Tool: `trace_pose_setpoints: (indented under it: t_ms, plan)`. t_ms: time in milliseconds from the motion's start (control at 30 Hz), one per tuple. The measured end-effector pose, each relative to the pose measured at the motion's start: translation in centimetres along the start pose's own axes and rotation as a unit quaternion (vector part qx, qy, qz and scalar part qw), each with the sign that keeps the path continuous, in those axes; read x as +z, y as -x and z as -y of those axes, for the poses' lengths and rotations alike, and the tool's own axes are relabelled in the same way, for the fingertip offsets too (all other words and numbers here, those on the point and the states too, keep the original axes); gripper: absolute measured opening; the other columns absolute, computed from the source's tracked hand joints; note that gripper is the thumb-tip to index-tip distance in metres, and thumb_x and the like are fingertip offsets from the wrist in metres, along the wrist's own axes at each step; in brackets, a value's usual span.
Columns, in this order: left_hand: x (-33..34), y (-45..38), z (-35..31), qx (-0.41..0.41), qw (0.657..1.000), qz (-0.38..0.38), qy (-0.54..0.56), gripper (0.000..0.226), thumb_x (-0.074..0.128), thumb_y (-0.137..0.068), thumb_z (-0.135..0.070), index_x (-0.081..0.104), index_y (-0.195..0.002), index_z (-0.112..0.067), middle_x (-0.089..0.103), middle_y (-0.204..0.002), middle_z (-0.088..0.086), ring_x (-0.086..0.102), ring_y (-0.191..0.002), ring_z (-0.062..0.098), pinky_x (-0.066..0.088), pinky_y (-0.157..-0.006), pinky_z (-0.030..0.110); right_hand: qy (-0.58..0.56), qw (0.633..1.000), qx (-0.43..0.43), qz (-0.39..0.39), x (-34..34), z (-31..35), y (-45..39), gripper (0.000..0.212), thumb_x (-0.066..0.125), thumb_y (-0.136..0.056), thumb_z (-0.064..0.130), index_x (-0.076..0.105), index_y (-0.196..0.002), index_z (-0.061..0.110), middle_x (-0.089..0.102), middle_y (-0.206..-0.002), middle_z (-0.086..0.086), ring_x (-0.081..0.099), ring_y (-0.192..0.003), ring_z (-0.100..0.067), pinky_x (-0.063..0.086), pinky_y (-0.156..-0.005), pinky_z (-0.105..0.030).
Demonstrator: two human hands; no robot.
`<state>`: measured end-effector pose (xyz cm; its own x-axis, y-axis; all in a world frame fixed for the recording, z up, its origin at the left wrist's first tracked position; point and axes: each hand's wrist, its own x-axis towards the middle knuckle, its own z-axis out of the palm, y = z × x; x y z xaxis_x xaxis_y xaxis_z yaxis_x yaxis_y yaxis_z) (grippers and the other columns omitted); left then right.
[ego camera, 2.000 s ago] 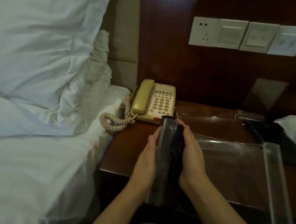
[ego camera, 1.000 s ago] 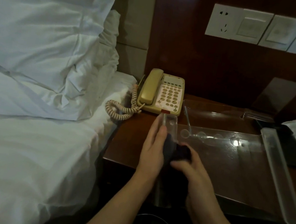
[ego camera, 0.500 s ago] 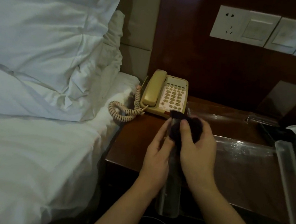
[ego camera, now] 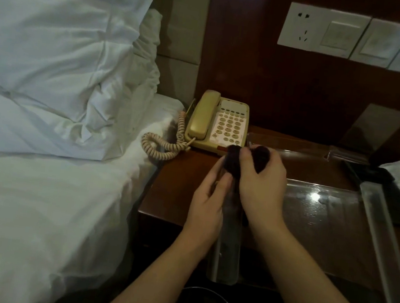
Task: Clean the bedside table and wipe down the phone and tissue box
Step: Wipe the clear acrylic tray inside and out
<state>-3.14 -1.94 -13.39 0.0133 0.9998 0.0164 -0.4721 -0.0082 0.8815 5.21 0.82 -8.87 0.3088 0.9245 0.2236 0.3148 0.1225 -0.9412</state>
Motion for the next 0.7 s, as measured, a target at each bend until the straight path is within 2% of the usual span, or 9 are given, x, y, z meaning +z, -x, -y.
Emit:
trace_pose_setpoints:
  t_ms: [67, 167, 233, 267, 367, 467, 533, 633, 700]
  plan:
    - [-0.1, 0.1, 0.1, 0.014, 0.999, -0.001, -0.029, 0.039, 0.046, -0.106, -0.021, 0.051, -0.144, -0.028, 0.067, -0.134, -0.002, 0.063, -0.124, 0.012, 0.053, -0.099, 0.028, 0.002, 1.000, 0.016, 0.025, -0.4, -0.2, 1.4, 0.031, 0.061, -0.095, 0.035, 0.059, -0.123, 0.023, 0.066, -0.109, 0.009, 0.062, -0.103, -0.004, 0.052, -0.086, -0.022]
    - [-0.3, 0.1, -0.1, 0.026, 0.999, -0.007, -0.037, 0.037, 0.046, -0.106, -0.019, 0.051, -0.141, -0.030, 0.067, -0.128, -0.009, 0.064, -0.119, 0.004, 0.054, -0.090, 0.017, -0.017, 0.993, 0.087, 0.083, -2.0, -0.8, 5.0, 0.017, 0.064, -0.091, 0.040, 0.063, -0.106, 0.032, 0.071, -0.097, 0.009, 0.067, -0.093, -0.004, 0.058, -0.084, -0.033]
    - [-0.3, -0.2, -0.1, 0.020, 0.999, -0.014, -0.031, 0.034, 0.047, -0.106, -0.020, 0.053, -0.137, -0.031, 0.070, -0.121, -0.008, 0.069, -0.110, 0.004, 0.055, -0.083, 0.017, -0.023, 0.984, 0.126, 0.123, -3.0, -1.1, 7.2, 0.011, 0.067, -0.089, 0.035, 0.064, -0.100, 0.034, 0.072, -0.091, 0.009, 0.069, -0.087, -0.003, 0.058, -0.080, -0.030]
    - [-0.2, -0.3, -0.1, 0.016, 0.999, -0.020, -0.034, 0.034, 0.048, -0.105, -0.021, 0.053, -0.138, -0.031, 0.070, -0.123, -0.006, 0.069, -0.111, 0.006, 0.056, -0.087, 0.020, -0.031, 0.981, 0.138, 0.133, -3.3, -1.2, 7.9, 0.011, 0.068, -0.089, 0.032, 0.066, -0.099, 0.034, 0.073, -0.090, 0.010, 0.069, -0.085, -0.003, 0.058, -0.078, -0.029]
    - [-0.1, -0.2, 0.0, 0.012, 0.999, -0.029, -0.044, 0.042, 0.045, -0.106, -0.024, 0.047, -0.148, -0.025, 0.061, -0.139, -0.004, 0.062, -0.124, 0.008, 0.052, -0.100, 0.023, -0.031, 0.986, 0.106, 0.126, -3.2, -1.1, 7.1, 0.013, 0.070, -0.089, 0.028, 0.068, -0.102, 0.030, 0.074, -0.091, 0.010, 0.069, -0.088, -0.003, 0.057, -0.083, -0.029]
    - [-0.1, -0.1, -0.2, 0.005, 0.999, -0.021, -0.041, 0.043, 0.041, -0.108, -0.021, 0.045, -0.151, -0.022, 0.061, -0.137, -0.007, 0.063, -0.116, -0.002, 0.052, -0.087, 0.012, -0.059, 0.990, 0.096, 0.085, -1.5, -0.4, 3.9, 0.023, 0.070, -0.090, 0.032, 0.066, -0.111, 0.025, 0.071, -0.101, 0.007, 0.067, -0.098, -0.008, 0.055, -0.089, -0.033]
    - [0.0, -0.1, -0.5, -0.004, 0.999, -0.026, -0.044, 0.043, 0.041, -0.108, -0.019, 0.044, -0.151, -0.023, 0.061, -0.135, -0.008, 0.064, -0.110, -0.006, 0.053, -0.085, 0.011, -0.087, 0.987, 0.115, 0.077, -0.5, 0.0, 2.4, 0.028, 0.070, -0.090, 0.036, 0.065, -0.114, 0.023, 0.071, -0.103, 0.006, 0.067, -0.099, -0.010, 0.056, -0.091, -0.037]
    - [0.0, -0.3, -0.8, -0.011, 0.997, -0.060, -0.040, 0.043, 0.043, -0.108, -0.020, 0.046, -0.150, -0.020, 0.062, -0.135, -0.003, 0.064, -0.107, -0.003, 0.054, -0.083, 0.012, -0.078, 0.985, 0.121, 0.098, -0.8, -0.3, 3.8, 0.029, 0.069, -0.089, 0.042, 0.067, -0.110, 0.023, 0.074, -0.098, 0.005, 0.069, -0.095, -0.009, 0.057, -0.089, -0.038]
    - [0.2, -0.3, -1.1, -0.024, 0.996, -0.076, -0.034, 0.042, 0.047, -0.107, -0.022, 0.047, -0.149, -0.020, 0.066, -0.121, -0.008, 0.065, -0.100, -0.002, 0.054, -0.075, 0.010, -0.061, 0.983, 0.125, 0.118, -2.1, -0.9, 6.6, 0.024, 0.069, -0.089, 0.038, 0.068, -0.108, 0.024, 0.074, -0.095, 0.005, 0.070, -0.091, -0.008, 0.058, -0.084, -0.033]
